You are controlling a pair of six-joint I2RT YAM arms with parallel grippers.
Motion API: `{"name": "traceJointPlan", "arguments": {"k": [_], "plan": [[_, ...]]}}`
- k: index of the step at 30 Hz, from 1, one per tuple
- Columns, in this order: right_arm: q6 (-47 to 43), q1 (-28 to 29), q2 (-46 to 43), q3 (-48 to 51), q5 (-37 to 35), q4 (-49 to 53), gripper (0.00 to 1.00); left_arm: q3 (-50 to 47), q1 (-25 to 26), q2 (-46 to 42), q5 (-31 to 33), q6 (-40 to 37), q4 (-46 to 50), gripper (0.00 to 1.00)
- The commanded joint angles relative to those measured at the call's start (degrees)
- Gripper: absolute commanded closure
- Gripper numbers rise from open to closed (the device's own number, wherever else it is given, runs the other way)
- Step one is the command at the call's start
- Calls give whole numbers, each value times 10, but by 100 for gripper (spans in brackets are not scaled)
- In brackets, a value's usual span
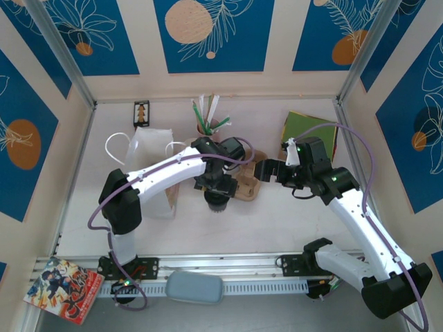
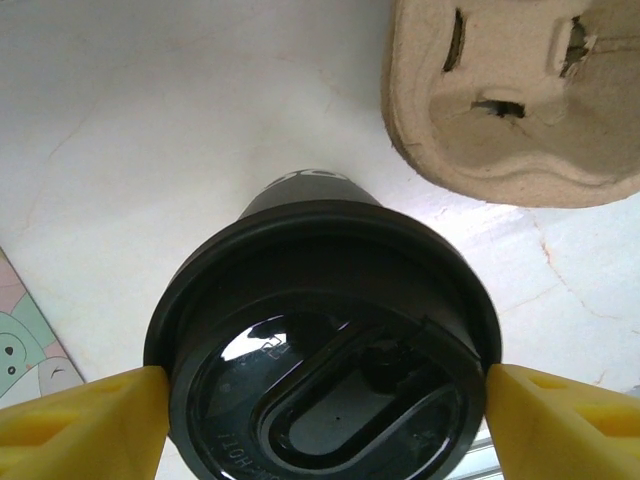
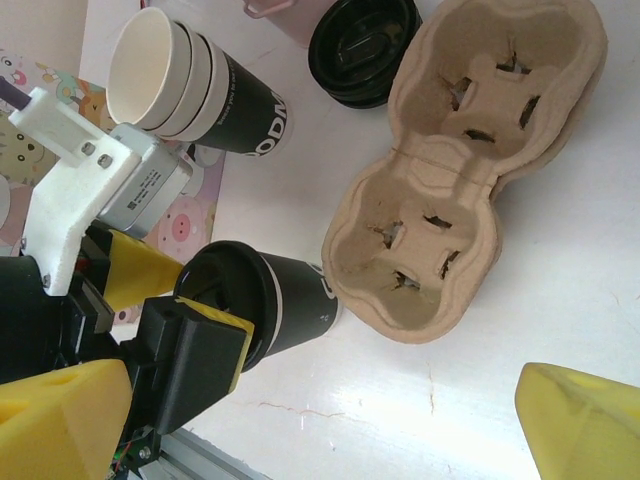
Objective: Pack the takeout coffee
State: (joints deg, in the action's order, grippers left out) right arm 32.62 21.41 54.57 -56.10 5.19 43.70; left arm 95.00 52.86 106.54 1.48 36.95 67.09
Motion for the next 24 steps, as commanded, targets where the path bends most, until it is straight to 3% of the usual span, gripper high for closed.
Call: {"name": "traceJointPlan", "arguments": {"k": [1,24], "plan": [[5,7,-1,6,4,-8,1,-8,-5,-23,-9,-14,22,19],[11,21,-1,8,-9,-9,1,14,-5,-25,18,-14,29,18]]}}
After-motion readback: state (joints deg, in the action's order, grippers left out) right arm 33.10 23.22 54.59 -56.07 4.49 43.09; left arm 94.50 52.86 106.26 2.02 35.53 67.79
